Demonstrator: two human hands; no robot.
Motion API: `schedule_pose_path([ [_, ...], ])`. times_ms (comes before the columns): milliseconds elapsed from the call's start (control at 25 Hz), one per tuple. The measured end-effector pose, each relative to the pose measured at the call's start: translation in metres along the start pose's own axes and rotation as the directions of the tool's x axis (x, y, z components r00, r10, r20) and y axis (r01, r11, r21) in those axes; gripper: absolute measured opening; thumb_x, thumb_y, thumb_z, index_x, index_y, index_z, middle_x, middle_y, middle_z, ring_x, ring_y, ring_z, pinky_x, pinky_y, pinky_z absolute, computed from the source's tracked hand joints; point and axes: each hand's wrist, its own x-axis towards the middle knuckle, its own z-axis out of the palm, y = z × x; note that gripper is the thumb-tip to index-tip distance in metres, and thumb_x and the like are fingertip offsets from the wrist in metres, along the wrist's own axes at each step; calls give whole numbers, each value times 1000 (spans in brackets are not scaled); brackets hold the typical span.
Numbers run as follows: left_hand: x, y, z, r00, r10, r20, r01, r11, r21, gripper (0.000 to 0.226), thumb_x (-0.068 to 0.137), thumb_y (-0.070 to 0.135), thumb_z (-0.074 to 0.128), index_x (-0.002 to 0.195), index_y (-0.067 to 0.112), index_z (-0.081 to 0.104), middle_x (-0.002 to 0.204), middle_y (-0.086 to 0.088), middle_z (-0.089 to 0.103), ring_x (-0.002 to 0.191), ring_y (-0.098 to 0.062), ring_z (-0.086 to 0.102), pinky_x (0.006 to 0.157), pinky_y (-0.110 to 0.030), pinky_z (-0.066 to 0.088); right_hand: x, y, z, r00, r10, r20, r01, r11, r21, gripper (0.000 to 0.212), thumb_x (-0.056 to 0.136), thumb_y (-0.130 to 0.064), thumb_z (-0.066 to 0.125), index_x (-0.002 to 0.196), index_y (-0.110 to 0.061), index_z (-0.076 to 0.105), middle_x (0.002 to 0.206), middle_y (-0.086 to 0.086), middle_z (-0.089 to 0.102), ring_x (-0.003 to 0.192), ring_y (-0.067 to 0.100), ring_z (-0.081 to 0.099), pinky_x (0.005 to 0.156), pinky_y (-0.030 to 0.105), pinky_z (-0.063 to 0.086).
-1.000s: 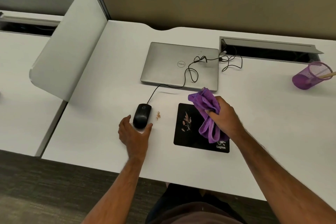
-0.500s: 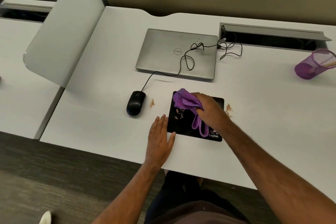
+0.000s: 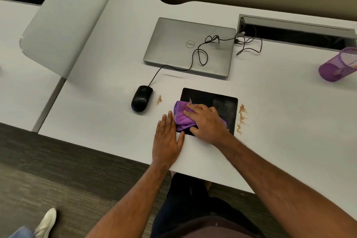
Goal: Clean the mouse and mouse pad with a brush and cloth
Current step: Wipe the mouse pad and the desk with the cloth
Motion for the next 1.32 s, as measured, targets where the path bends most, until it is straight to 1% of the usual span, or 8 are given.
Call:
schedule_pose_path([
  [80,0,-2,1,1000,6,-1,-6,1000,17,79,106,57,28,166,15,-2,175,-1,-3,160,-14,-7,131,-37,3,1,-2,2,999,12,-50,-12,1000,-1,68,89,-68,51,145,-29,56,158,-2,47,140,24,45,112,49,34],
  [160,1,-2,2,1000,6,2,-6,1000,22,78,106,57,28,166,16,0,175,-1,-3,160,-14,-7,131,-38,4,6,-2,0,997,22,-71,-23,1000,-11,68,90,-74,48,138,-29,60,152,-2,53,134,24,50,110,49,37],
  [280,1,-3,3,1000,-13,10,13,999,29,77,106,56,28,166,16,1,174,-1,-2,160,-13,-6,131,-38,6,15,-4,-2,997,21,-77,-26,998,-64,54,96,-52,63,141,-25,51,147,3,57,126,25,55,107,45,44],
  [400,1,-3,4,1000,-17,10,16,999,49,76,107,56,27,166,16,2,174,-2,-3,160,-14,-7,131,-38,4,20,-3,-4,998,-4,-64,-3,994,-109,61,97,-39,67,152,-26,42,149,5,54,124,28,56,104,45,46],
  [640,2,-3,3,1000,-15,13,15,999,41,77,106,56,28,166,17,1,174,0,-3,160,-14,-6,131,-37,4,13,-1,-5,989,-149,-11,145,973,-178,56,84,-24,84,135,-27,62,135,7,64,114,29,61,94,43,54],
  [840,2,-2,2,1000,-20,19,19,999,43,76,106,56,27,166,16,2,174,0,-4,160,-14,-7,131,-38,6,19,4,-14,980,-197,17,195,954,-227,56,82,-21,86,134,-25,64,134,9,64,110,30,62,92,42,56],
  [1120,1,-2,1,999,-25,28,24,999,41,76,106,56,25,166,16,1,174,2,-9,160,-14,-9,131,-35,1,52,21,-39,997,-41,-70,25,976,-216,45,91,-12,72,134,-24,63,130,2,61,108,25,55,90,38,50],
  [1320,2,-2,1,999,-23,41,20,999,50,77,105,56,27,166,16,2,174,0,-6,160,-15,-7,131,-38,4,10,1,-12,986,-167,-10,162,969,-188,59,79,-20,88,133,-25,64,128,6,65,106,27,61,89,41,57],
])
